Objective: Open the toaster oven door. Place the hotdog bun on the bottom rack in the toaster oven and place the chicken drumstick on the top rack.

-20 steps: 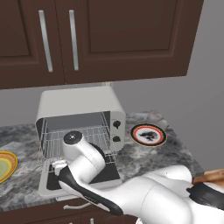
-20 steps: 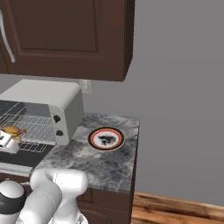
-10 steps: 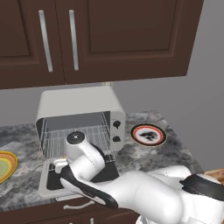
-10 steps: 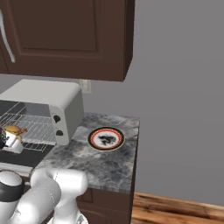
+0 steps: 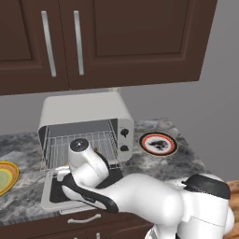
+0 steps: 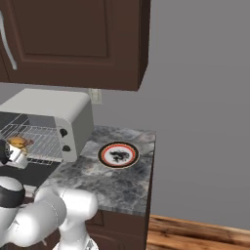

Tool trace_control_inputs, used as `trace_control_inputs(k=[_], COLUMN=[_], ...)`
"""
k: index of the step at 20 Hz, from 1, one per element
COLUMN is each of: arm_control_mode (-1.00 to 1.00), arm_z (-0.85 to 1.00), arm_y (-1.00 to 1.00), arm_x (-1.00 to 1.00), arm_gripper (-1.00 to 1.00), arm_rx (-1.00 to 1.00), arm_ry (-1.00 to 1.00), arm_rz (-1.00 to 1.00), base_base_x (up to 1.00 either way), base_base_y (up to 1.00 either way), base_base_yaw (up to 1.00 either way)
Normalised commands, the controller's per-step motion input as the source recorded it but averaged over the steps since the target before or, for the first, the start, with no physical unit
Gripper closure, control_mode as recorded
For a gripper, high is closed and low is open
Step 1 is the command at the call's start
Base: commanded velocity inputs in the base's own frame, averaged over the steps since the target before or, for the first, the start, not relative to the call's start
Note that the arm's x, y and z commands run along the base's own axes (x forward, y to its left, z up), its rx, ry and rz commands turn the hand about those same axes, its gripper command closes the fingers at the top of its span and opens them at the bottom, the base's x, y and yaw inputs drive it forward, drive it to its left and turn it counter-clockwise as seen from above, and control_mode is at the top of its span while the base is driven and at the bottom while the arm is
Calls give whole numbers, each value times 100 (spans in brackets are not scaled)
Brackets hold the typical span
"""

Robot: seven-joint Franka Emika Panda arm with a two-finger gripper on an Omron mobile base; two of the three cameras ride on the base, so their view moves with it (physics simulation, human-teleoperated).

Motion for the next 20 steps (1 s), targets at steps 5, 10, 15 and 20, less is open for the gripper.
trace_control_inputs(k=[5,10,15,20], arm_control_mode=[-100,-100,-100,-100], arm_z=[16,5,1,3], arm_y=[0,-2,-1,0], arm_x=[20,28,32,32], arm_gripper=[-100,-100,-100,-100], arm_rx=[0,0,0,0], arm_ry=[0,0,0,0], arm_rz=[0,0,0,0], base_base_x=[0,0,0,0], base_base_y=[0,0,0,0], base_base_yaw=[0,0,0,0])
